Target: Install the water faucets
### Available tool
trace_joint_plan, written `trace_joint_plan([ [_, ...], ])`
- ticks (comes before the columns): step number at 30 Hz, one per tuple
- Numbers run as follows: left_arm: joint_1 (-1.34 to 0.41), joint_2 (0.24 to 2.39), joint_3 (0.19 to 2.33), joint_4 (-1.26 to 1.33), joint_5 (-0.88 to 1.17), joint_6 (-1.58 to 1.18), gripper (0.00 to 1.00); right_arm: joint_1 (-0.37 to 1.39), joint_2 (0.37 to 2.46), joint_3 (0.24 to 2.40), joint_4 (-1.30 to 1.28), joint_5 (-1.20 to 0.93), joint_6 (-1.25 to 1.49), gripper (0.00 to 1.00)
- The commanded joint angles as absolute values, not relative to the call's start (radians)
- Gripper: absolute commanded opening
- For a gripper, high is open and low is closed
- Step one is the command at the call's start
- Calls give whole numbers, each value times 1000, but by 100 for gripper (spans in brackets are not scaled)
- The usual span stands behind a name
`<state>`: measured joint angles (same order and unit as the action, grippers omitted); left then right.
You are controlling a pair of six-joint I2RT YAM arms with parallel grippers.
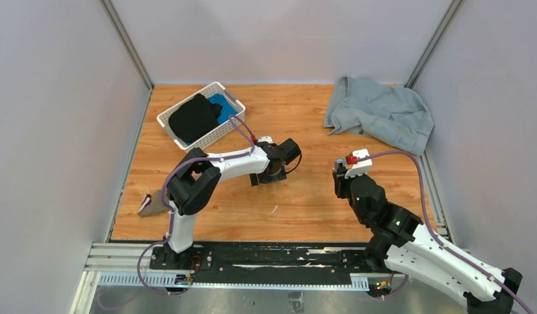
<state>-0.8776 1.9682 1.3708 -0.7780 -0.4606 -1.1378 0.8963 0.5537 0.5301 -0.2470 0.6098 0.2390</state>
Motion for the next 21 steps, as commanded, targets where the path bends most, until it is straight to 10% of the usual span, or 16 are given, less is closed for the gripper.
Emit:
trace_joint_plan([
  [1,-854,1971,1370,-781,-501,-1171,74,885,540,533,-247,608,229,0],
  [21,-841,2000,1354,-744,-450,-1152,51,885,535,532,-264,608,236,0],
])
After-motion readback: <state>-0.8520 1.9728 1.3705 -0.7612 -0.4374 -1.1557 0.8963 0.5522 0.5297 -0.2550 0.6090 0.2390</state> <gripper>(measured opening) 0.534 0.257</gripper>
